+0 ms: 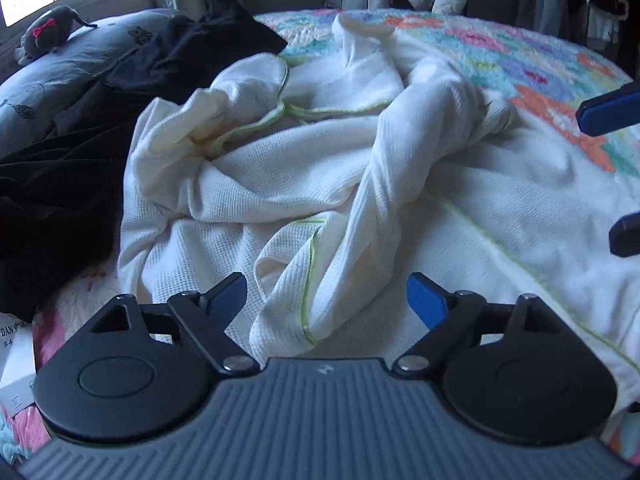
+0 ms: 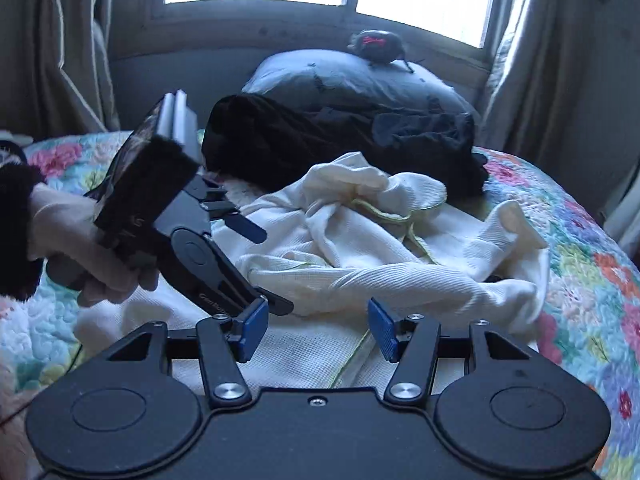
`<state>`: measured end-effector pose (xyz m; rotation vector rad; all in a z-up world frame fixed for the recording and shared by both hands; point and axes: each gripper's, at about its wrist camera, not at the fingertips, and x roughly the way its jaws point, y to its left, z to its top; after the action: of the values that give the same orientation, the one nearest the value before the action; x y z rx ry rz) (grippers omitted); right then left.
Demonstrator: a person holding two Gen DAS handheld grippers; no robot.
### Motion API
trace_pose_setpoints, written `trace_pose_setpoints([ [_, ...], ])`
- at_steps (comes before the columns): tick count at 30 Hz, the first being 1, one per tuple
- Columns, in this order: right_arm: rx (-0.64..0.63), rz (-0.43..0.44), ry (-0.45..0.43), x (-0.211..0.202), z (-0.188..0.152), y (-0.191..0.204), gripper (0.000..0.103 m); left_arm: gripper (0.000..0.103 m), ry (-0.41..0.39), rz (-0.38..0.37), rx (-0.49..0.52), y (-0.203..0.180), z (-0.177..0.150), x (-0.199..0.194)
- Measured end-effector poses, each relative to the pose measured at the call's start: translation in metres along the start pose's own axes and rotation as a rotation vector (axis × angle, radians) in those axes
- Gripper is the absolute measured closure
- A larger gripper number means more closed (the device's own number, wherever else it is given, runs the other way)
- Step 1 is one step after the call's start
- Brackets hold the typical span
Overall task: Fold clothes
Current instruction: 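Grasp the sleeve cuff with the left gripper while the right gripper pulls the other sleeve outward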
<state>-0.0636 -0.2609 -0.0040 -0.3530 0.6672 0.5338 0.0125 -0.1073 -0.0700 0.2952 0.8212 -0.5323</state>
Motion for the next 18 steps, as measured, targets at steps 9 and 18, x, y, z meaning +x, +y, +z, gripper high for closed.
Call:
trace_pose_setpoints([
  [9, -0.159, -0.099, 0.043, 0.061, -0.014, 0.003, 0.042, 0.096, -0.070, -0.381, -0.261, 0.043, 0.012, -0.016],
  [18, -0.325, -0.240, -0.033, 0.071, 0.014, 0.009, 0.078, 0.096, -0.159, -0.617, -0.358, 0.051, 0.040, -0.039],
])
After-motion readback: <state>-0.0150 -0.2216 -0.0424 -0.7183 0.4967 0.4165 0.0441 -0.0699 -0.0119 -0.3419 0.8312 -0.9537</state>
